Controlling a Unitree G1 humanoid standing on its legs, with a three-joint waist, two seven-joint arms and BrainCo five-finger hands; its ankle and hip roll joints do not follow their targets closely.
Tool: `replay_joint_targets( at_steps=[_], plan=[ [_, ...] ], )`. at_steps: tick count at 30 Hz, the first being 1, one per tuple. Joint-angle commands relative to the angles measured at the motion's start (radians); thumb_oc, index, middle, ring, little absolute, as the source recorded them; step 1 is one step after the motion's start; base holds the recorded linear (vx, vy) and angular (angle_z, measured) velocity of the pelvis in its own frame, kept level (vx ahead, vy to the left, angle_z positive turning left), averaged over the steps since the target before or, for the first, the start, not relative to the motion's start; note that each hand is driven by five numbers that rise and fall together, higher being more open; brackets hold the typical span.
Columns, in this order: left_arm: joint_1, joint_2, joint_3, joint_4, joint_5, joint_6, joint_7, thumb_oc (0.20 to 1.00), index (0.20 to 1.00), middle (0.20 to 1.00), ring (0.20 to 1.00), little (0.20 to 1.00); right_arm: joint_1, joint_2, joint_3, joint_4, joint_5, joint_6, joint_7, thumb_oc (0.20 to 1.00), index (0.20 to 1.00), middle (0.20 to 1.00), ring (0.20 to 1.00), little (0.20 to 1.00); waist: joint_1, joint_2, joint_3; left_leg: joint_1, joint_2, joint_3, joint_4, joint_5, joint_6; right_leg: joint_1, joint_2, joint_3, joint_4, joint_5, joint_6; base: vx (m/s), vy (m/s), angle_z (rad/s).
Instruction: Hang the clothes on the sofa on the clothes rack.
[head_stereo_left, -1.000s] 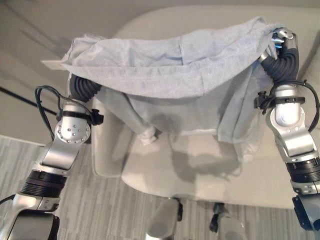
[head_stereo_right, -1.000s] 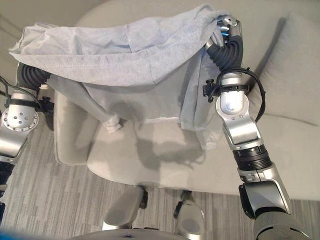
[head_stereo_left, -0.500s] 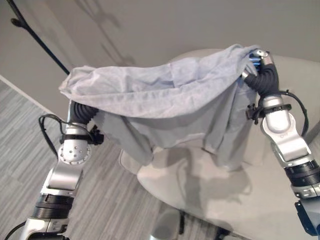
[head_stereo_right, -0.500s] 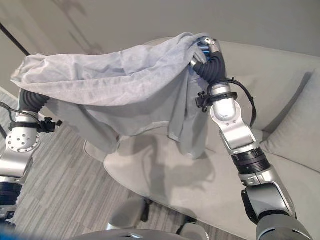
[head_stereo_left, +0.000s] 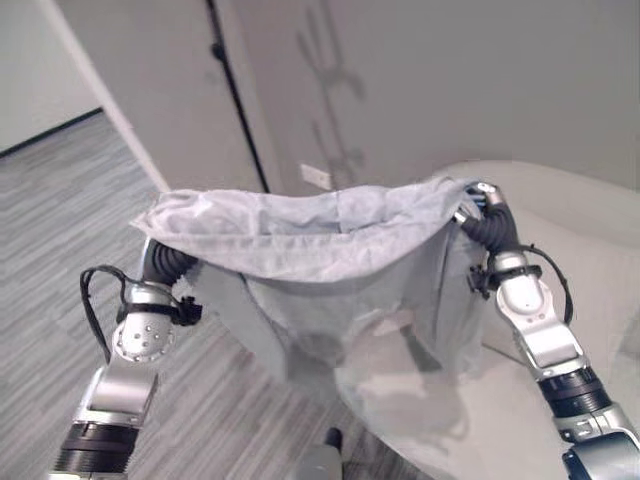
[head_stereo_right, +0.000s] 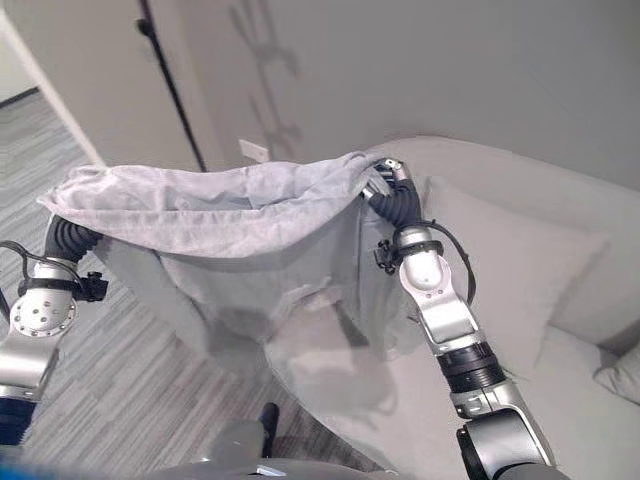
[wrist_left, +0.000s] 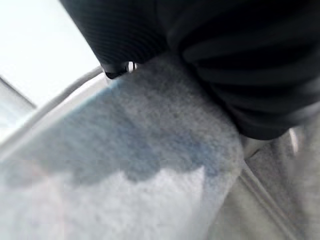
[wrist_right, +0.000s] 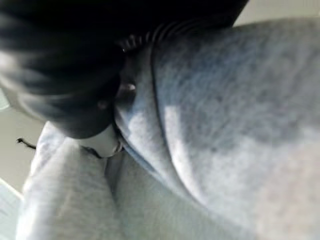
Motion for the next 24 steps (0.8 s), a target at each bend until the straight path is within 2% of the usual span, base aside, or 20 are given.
replay_joint_targets(
  at_steps=[1, 2, 3, 4, 5, 6, 7, 8, 9, 10, 13, 15, 19, 21, 24],
  plan=[
    [-0.038, -0.008, 0.009, -0.016, 0.045, -0.015, 0.008, 0.200, 0.200, 0.200, 0.200, 0.200, -0.050, -0.094, -0.080, -0.025, -0.035, -0.033, -0.063, 0.200, 0.200, 0.200, 0.200, 0.200, -0.040, 0.088, -0.059, 0.146, 0.009, 0.006, -0.164, -0.041, -0.035, -0.137, 0.063, 0.137, 0.077, 0.067, 0.077, -0.01, 0.221, 0.60],
    [-0.050, -0.002, 0.002, -0.016, 0.047, -0.014, 0.003, 0.200, 0.200, 0.200, 0.200, 0.200, -0.049, -0.096, -0.081, -0.029, -0.038, -0.035, -0.063, 0.200, 0.200, 0.200, 0.200, 0.200, -0.040, 0.085, -0.062, 0.151, 0.002, 0.006, -0.167, -0.036, -0.030, -0.133, 0.092, 0.142, 0.093, 0.043, 0.067, 0.00, 0.108, 0.57],
    [-0.051, -0.002, 0.002, -0.016, 0.047, -0.014, 0.003, 0.200, 0.200, 0.200, 0.200, 0.200, -0.049, -0.096, -0.082, -0.029, -0.038, -0.035, -0.063, 0.200, 0.200, 0.200, 0.200, 0.200, -0.040, 0.085, -0.063, 0.151, 0.002, 0.006, -0.167, -0.036, -0.030, -0.134, 0.092, 0.142, 0.093, 0.043, 0.067, 0.00, 0.110, 0.34],
    [-0.076, 0.003, -0.015, -0.012, 0.048, -0.012, 0.000, 0.200, 0.200, 0.200, 0.200, 0.200, -0.051, -0.097, -0.080, -0.031, -0.042, -0.035, -0.064, 0.200, 0.200, 0.200, 0.200, 0.200, -0.040, 0.080, -0.063, 0.153, -0.006, 0.007, -0.168, -0.031, -0.023, -0.122, 0.130, 0.135, 0.109, 0.016, 0.053, -0.02, 0.095, -0.06],
    [-0.103, 0.001, -0.033, -0.006, 0.046, -0.009, -0.005, 0.200, 0.200, 0.200, 0.200, 0.200, -0.039, -0.100, -0.074, -0.034, -0.039, -0.041, -0.058, 0.200, 0.200, 0.200, 0.200, 0.200, -0.030, 0.059, -0.064, 0.153, -0.030, 0.003, -0.160, -0.022, -0.008, -0.096, 0.237, 0.101, 0.103, -0.044, 0.021, -0.01, 0.089, -0.06],
    [-0.104, 0.001, -0.034, -0.006, 0.046, -0.009, -0.005, 0.200, 0.200, 0.200, 0.200, 0.200, -0.039, -0.100, -0.075, -0.033, -0.039, -0.041, -0.058, 0.200, 0.200, 0.200, 0.200, 0.200, -0.031, 0.059, -0.065, 0.153, -0.029, 0.001, -0.159, -0.023, -0.009, -0.094, 0.239, 0.099, 0.100, -0.044, 0.019, 0.00, 0.032, -0.07],
    [-0.107, -0.004, -0.036, 0.000, 0.050, -0.011, -0.005, 0.200, 0.200, 0.200, 0.200, 0.200, -0.034, -0.102, -0.073, -0.030, -0.040, -0.044, -0.057, 0.200, 0.200, 0.200, 0.200, 0.200, -0.029, 0.052, -0.067, 0.156, -0.037, -0.002, -0.156, -0.023, -0.008, -0.088, 0.271, 0.088, 0.090, -0.053, 0.010, 0.01, -0.005, -0.04],
    [-0.107, -0.004, -0.036, 0.000, 0.050, -0.011, -0.005, 0.200, 0.200, 0.200, 0.200, 0.200, -0.034, -0.102, -0.073, -0.030, -0.040, -0.045, -0.057, 0.200, 0.200, 0.200, 0.200, 0.200, -0.030, 0.053, -0.067, 0.156, -0.036, -0.002, -0.156, -0.023, -0.008, -0.087, 0.272, 0.088, 0.089, -0.053, 0.010, 0.01, -0.032, -0.06],
    [-0.120, -0.011, -0.040, 0.011, 0.056, -0.012, 0.000, 0.200, 0.200, 0.200, 0.200, 0.200, -0.024, -0.109, -0.072, -0.024, -0.043, -0.051, -0.062, 0.200, 0.200, 0.200, 0.200, 0.200, -0.028, 0.033, -0.062, 0.150, -0.052, 0.005, -0.140, -0.026, -0.005, -0.061, 0.327, 0.089, 0.040, -0.061, -0.003, 0.02, -0.090, 0.08],
    [-0.137, -0.009, -0.048, 0.011, 0.069, -0.013, 0.003, 0.200, 0.200, 0.200, 0.200, 0.200, -0.022, -0.120, -0.091, -0.018, -0.054, -0.049, -0.071, 0.200, 0.200, 0.200, 0.200, 0.200, -0.035, 0.028, -0.060, 0.151, -0.059, -0.004, -0.132, -0.031, -0.010, -0.055, 0.356, 0.103, -0.012, -0.044, -0.006, 0.02, -0.092, 0.27],
    [-0.137, -0.024, -0.042, 0.010, 0.070, -0.016, 0.009, 0.200, 0.200, 0.200, 0.200, 0.200, -0.023, -0.126, -0.093, -0.015, -0.048, -0.055, -0.075, 0.200, 0.200, 0.200, 0.200, 0.200, -0.043, 0.030, -0.075, 0.155, -0.055, -0.004, -0.139, -0.031, -0.016, -0.034, 0.365, 0.106, -0.076, -0.009, 0.012, 0.07, -0.066, 0.34],
    [-0.151, -0.024, -0.050, 0.017, 0.071, -0.018, 0.017, 0.200, 0.200, 0.200, 0.200, 0.200, -0.033, -0.133, -0.084, 0.001, -0.039, -0.057, -0.079, 0.200, 0.200, 0.200, 0.200, 0.200, -0.055, 0.036, -0.083, 0.161, -0.049, 0.000, -0.143, -0.032, -0.015, -0.032, 0.370, 0.116, -0.079, -0.007, 0.019, 0.07, -0.052, 0.25],
    [-0.175, -0.028, -0.065, 0.019, 0.069, -0.019, 0.026, 0.200, 0.200, 0.200, 0.200, 0.200, -0.042, -0.151, -0.085, 0.016, -0.027, -0.055, -0.083, 0.200, 0.200, 0.200, 0.200, 0.200, -0.063, 0.036, -0.066, 0.130, -0.038, -0.025, -0.071, -0.055, -0.014, -0.028, 0.362, 0.122, -0.079, 0.005, 0.027, 0.00, -0.071, 0.04],
    [-0.188, -0.041, -0.073, 0.012, 0.057, -0.024, 0.028, 0.200, 0.200, 0.200, 0.200, 0.200, -0.058, -0.172, -0.080, 0.024, -0.022, -0.057, -0.087, 0.200, 0.200, 0.200, 0.200, 0.200, -0.068, 0.041, -0.050, 0.082, -0.025, -0.032, -0.013, -0.054, -0.035, -0.018, 0.356, 0.116, -0.079, 0.001, 0.027, -0.04, -0.025, 0.07],
    [-0.202, -0.051, -0.076, 0.013, 0.021, -0.030, 0.037, 0.200, 0.200, 0.200, 0.200, 0.200, -0.103, -0.196, -0.055, 0.055, -0.013, -0.055, -0.094, 0.200, 0.200, 0.200, 0.200, 0.200, -0.070, 0.052, -0.044, 0.021, 0.013, -0.020, -0.007, -0.045, -0.053, -0.019, 0.349, 0.113, -0.079, 0.000, 0.027, -0.02, 0.037, 0.33]
  ],
)
